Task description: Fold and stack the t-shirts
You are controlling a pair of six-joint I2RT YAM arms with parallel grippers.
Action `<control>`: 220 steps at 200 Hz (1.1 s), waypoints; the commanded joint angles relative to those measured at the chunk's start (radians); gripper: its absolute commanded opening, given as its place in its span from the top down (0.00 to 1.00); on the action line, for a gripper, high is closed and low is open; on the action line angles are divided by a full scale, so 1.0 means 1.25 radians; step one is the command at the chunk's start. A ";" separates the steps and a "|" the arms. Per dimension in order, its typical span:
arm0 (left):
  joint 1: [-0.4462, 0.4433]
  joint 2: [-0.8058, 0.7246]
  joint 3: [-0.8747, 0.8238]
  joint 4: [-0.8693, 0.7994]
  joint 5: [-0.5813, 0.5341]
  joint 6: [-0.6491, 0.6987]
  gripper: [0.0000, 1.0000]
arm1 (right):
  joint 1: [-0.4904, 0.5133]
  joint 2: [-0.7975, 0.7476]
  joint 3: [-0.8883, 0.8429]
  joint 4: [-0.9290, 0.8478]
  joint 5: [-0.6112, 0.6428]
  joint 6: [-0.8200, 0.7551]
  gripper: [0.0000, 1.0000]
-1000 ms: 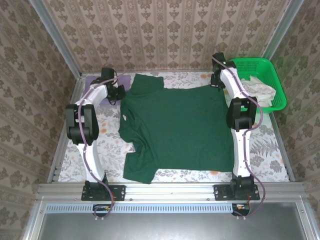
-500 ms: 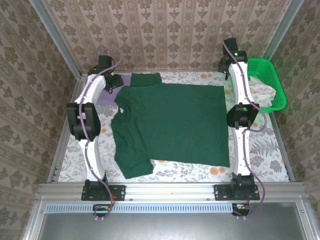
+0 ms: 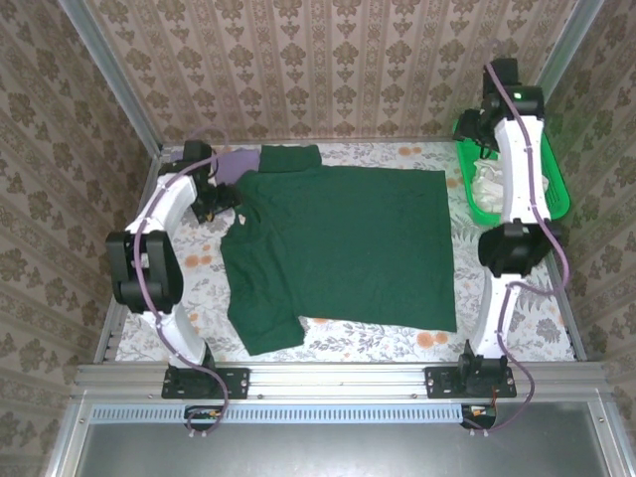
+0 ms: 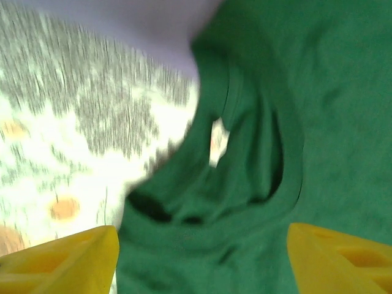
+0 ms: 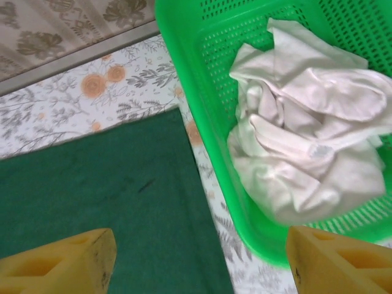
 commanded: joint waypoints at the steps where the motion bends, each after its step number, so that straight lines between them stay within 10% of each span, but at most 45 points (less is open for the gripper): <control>1: -0.002 -0.089 -0.120 -0.049 0.090 -0.002 0.26 | 0.008 -0.177 -0.194 -0.011 -0.054 -0.005 0.25; 65: -0.060 -0.301 -0.401 -0.106 0.142 -0.073 0.43 | 0.125 -0.593 -1.005 0.122 -0.243 0.200 0.35; 128: -0.167 -0.476 -0.541 -0.177 0.053 -0.241 0.44 | 0.149 -0.690 -1.295 0.094 -0.266 0.281 0.40; 220: -0.141 -0.444 -0.676 -0.041 0.144 -0.290 0.55 | 0.148 -0.746 -1.601 0.485 -0.335 0.642 0.51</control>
